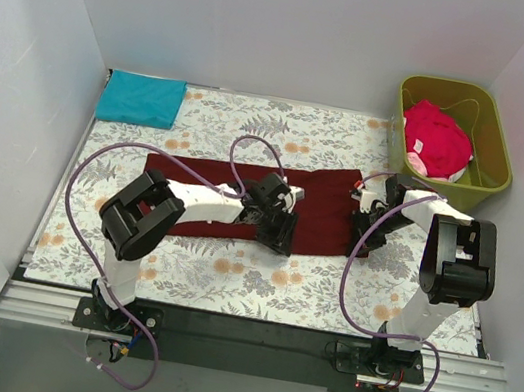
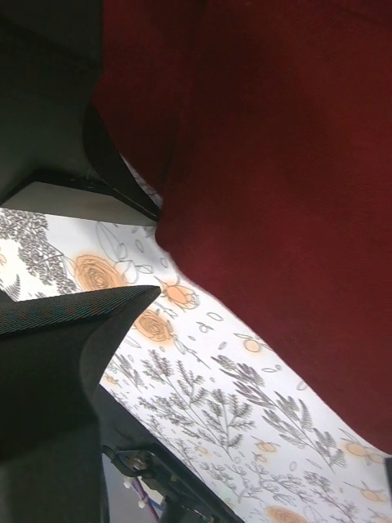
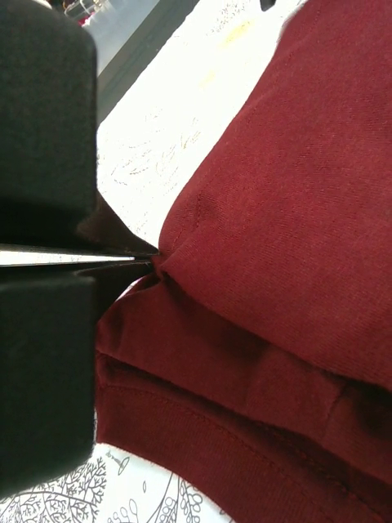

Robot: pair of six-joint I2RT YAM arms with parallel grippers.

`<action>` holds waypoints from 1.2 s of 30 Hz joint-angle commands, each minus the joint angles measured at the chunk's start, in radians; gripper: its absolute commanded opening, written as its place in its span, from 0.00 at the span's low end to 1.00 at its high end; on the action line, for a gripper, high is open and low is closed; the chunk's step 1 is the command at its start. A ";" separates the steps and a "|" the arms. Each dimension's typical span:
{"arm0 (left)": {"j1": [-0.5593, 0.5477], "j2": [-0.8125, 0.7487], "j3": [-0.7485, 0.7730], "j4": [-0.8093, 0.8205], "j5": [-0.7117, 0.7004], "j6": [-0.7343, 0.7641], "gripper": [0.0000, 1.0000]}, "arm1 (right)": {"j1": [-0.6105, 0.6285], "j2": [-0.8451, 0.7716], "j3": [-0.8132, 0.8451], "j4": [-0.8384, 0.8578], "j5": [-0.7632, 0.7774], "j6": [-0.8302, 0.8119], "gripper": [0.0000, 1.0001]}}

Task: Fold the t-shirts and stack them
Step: Fold the tshirt

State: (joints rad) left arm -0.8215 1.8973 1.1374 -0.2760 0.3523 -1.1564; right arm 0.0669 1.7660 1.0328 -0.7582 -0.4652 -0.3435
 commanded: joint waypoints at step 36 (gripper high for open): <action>0.156 -0.024 0.223 -0.103 0.057 0.072 0.00 | 0.024 0.035 0.389 -0.072 -0.147 0.011 0.01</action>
State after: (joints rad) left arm -0.6979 1.8935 1.3075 -0.3733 0.3836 -1.1061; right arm 0.0856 1.7733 1.3502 -0.8215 -0.5873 -0.3424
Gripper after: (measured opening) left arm 0.014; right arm 0.021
